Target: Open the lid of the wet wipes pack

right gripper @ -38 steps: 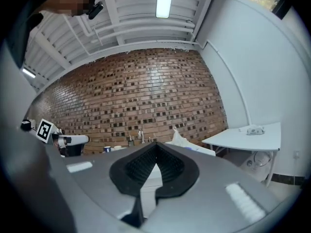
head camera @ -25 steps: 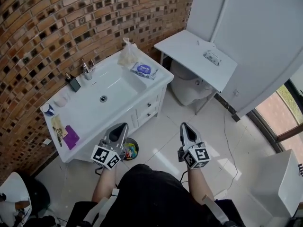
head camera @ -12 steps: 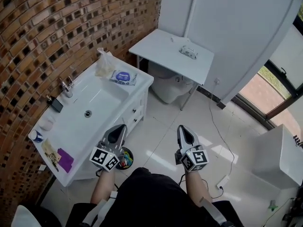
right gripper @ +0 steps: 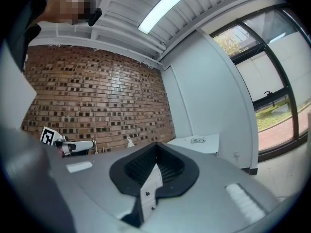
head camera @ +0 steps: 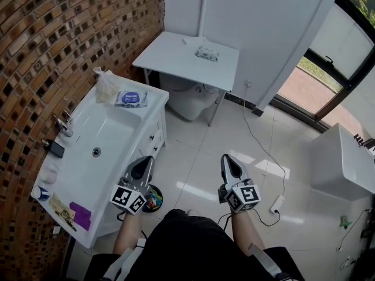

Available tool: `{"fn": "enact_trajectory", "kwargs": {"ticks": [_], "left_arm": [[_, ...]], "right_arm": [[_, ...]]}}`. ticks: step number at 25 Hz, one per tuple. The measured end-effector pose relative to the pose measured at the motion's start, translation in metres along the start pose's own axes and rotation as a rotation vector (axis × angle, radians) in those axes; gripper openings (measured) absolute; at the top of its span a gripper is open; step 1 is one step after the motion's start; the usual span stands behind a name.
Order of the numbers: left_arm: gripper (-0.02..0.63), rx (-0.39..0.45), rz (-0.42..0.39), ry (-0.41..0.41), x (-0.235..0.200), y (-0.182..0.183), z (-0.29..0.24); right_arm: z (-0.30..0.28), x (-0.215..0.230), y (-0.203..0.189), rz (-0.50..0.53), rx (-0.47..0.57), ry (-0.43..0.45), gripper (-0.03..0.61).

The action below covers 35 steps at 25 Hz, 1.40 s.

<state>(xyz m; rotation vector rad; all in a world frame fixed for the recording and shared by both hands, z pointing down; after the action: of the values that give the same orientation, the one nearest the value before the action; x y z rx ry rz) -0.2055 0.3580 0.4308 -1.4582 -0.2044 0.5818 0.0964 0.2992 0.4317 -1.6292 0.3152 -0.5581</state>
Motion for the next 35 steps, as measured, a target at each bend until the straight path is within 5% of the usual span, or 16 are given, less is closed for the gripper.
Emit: {"fn": "enact_trajectory", "kwargs": {"ticks": [15,35], "left_arm": [[0.000,-0.069,0.109,-0.138,0.017,-0.039,-0.015],[0.000,-0.018,0.030,-0.138,0.064,-0.027,-0.082]], "right_arm": [[0.068,0.005,-0.011,-0.007,-0.026,-0.168,0.003],[0.062,0.092,0.006,-0.037,0.023,-0.140,0.003]]}}
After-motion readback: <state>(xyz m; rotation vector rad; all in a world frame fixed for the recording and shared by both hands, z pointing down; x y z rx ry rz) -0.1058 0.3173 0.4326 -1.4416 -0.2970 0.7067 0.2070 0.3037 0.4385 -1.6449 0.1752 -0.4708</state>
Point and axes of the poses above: the fingertips, and each gripper's own axes: z backward along the fingers, x to its right, y out of its top, the point moved 5 cm from there along z, backward along the fingers, and after that the axes turned 4 degrees about -y, right-handed, at the moved point
